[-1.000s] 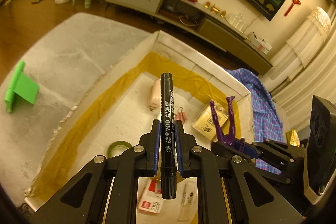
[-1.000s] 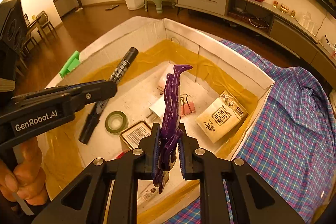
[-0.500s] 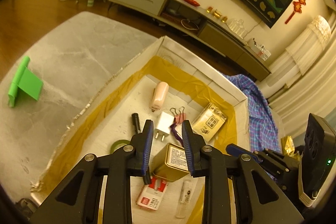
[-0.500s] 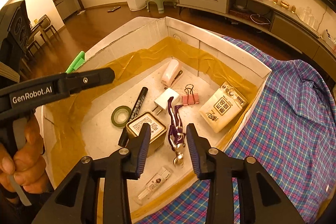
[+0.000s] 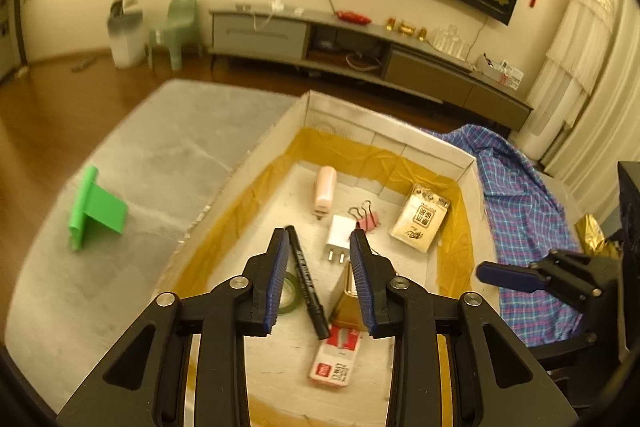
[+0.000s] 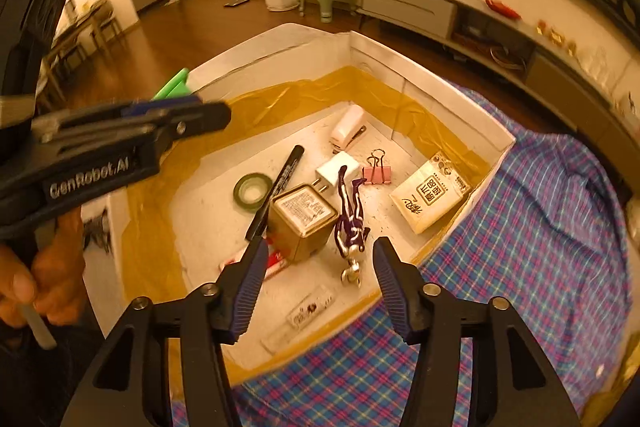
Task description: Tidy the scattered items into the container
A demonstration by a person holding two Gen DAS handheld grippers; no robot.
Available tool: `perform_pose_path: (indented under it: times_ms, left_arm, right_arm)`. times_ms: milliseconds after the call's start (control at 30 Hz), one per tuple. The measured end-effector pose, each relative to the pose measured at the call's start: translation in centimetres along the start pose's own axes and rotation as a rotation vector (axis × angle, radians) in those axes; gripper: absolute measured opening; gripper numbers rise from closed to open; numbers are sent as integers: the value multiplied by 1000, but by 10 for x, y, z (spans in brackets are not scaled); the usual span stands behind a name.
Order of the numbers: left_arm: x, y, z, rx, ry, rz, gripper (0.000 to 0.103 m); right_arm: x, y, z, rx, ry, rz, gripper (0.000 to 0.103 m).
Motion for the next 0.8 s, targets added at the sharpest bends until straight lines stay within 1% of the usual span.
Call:
perform_pose_path:
  times_ms: [33,100,167,200,233,433,633,800]
  left_arm:
    - [0,1,-5,-3,12,6,40]
    - [-1,3,-14,-29,26,15,42]
    - [-3,4,-19,-70,22,-8,54]
    - [-3,2,-20,-89,18,-33,67]
    - [-4,2,-20,-98,19,-50,71]
    - [-4,-2,-31,-125,59,-82,73]
    - [-3,-5,-44,-93,97,-64,73]
    - [-2,-5,-49,-82,106,-49,73]
  right_arm:
    - [-2,-3,-5,-10,0,-23,59]
    - [-8,-9,-14,-29,-1,-61,60]
    - [-13,-12,-22,-41,-3,-83,62]
    - [-15,-13,-26,-48,-5,-93,64]
    - [-18,-14,-28,-55,-6,-101,64]
    - [-34,-18,-32,-76,-37,-103,64]
    - [-40,-31,-35,-87,-48,-128,64]
    - [-39,-38,-38,-97,-52,-139,64]
Point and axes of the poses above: each gripper's, at about its wrist camera, not at the fingertips, and z roughly the way its jaws point, y to its right, x to its top, the point moved 8 cm from there along z, roughly the way its jaws point
